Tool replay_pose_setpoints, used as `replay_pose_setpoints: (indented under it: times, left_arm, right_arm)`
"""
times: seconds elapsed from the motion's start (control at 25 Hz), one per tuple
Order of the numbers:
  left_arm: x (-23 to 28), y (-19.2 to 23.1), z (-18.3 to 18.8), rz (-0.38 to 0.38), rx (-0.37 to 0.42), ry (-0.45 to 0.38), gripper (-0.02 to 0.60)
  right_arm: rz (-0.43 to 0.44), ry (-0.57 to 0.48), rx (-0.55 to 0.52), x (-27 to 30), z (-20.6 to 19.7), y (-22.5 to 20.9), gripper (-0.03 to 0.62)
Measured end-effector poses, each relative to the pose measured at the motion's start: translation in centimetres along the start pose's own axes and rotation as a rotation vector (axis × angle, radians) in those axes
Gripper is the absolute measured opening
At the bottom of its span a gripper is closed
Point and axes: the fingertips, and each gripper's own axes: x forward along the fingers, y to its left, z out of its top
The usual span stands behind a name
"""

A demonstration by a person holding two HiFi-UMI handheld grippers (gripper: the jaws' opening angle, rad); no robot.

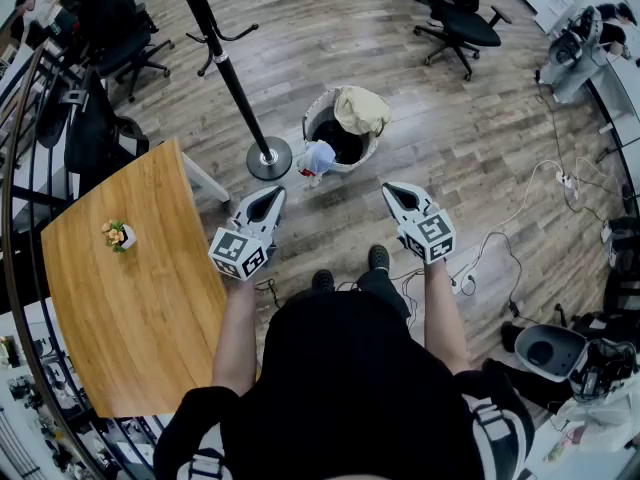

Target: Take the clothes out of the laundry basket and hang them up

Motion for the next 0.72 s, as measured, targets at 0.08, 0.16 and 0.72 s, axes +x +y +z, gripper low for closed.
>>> replay_pose_setpoints:
  times: [0.08,0.16,0.72]
  left_arm:
    - [0.0,0.2,-0.1,0.003,0.000,0.002,0.021]
    - [-0.1,0.3,-0.1,0.004,-0.002,0.004,0.021]
    - [-0.5,0.7,-1.1,0.012,-0.017,0.026,0.021]
  right_arm:
    - [0.010,0.003,-0.004,0.1,-0.1,0.1,0.008]
    - [0.020,0.007,-0.007,0.1,-0.1,0.3,0.008]
    - [0.005,0.007,0.015,0.4,-0.5,0.5,0.008]
